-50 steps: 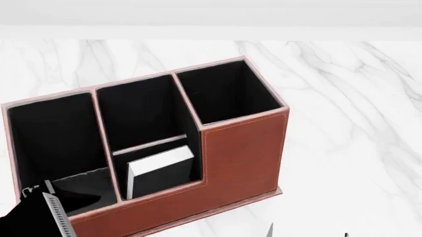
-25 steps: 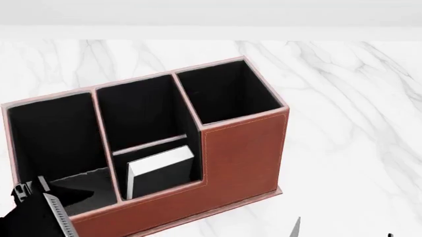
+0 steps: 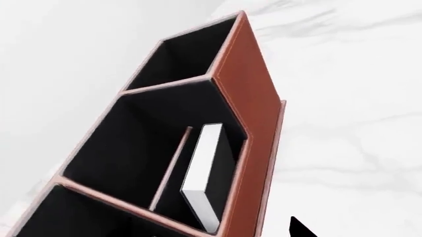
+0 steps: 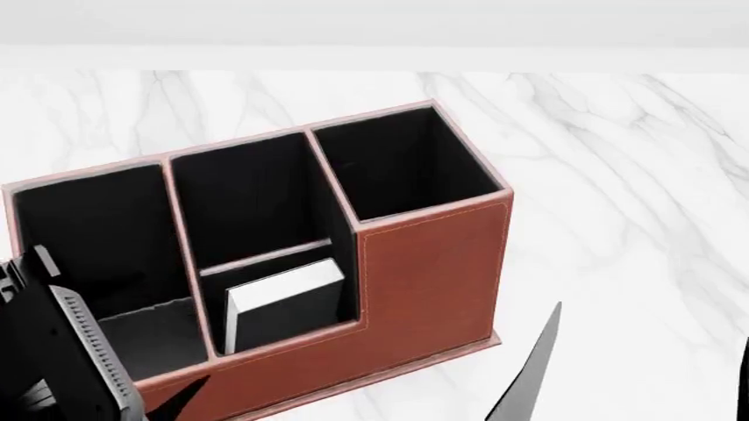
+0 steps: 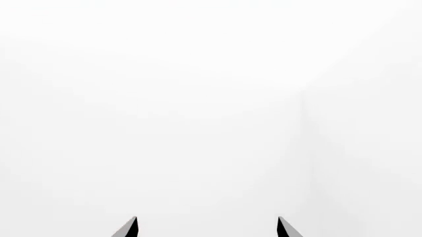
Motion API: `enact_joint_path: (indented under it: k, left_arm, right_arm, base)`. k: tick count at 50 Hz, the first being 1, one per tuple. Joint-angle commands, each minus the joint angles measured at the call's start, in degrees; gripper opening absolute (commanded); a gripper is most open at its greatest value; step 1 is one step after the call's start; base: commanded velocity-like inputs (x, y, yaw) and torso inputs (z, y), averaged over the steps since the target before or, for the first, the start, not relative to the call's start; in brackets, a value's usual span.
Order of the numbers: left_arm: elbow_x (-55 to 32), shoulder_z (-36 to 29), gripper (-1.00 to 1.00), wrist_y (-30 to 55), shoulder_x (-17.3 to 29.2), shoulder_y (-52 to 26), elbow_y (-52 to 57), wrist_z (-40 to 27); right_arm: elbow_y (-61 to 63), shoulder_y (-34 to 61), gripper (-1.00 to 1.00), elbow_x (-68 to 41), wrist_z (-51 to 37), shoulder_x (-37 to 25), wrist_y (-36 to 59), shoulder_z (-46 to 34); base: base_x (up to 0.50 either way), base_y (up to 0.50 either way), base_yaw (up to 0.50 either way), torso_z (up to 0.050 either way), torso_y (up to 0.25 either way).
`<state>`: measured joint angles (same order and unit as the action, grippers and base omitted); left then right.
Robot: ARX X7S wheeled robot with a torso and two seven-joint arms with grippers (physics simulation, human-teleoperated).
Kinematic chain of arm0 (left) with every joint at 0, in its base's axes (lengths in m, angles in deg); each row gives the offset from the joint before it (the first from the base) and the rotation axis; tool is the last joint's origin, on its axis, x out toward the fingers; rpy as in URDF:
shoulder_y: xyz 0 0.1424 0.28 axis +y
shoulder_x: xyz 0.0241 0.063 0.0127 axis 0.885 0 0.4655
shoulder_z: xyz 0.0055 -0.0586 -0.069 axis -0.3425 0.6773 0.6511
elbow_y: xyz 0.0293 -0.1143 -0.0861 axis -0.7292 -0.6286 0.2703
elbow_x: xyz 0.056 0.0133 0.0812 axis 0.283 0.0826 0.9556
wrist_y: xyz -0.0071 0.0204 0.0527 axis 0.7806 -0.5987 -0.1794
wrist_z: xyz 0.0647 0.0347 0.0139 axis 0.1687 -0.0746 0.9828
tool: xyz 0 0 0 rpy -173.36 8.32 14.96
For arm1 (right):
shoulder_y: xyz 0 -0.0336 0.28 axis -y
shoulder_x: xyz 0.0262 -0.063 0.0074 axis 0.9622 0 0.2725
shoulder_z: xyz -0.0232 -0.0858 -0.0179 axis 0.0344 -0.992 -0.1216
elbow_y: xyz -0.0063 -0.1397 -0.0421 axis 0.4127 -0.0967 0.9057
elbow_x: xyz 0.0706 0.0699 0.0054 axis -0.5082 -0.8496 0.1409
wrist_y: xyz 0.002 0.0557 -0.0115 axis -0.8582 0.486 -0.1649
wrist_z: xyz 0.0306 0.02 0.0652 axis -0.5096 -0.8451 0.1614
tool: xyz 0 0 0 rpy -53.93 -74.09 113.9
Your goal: Pick up the book and place it in the back compartment of the caddy.
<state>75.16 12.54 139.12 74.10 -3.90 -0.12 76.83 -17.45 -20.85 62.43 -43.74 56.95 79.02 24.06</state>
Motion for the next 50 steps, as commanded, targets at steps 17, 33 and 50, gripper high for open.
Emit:
enact_joint_path:
  k: [17,33,50]
  left_arm:
    - [1.8,-0.8,1.00,6.3,1.5,-3.3,11.3,-1.6]
    - [2.9,-2.7,1.00,11.6,2.8,-5.2,18.3,-2.0]
    - [13.0,-2.8,1.00,10.3,1.2,-2.9,24.6,4.7]
  right_arm:
    - [16.5,-3.5,1.00,2.8,-0.1,-2.1,4.7,2.3]
    - [21.7,-3.1,1.00,2.3,0.4,-2.4,7.6,4.4]
    - [23.5,-3.6,1.00,3.7,11.9,7.4,5.2,10.0]
  base:
    - [0.00,0.00,0.00,0.000,0.000]
    - [0.00,0.00,0.00,0.000,0.000]
    - [0.00,0.00,0.00,0.000,0.000]
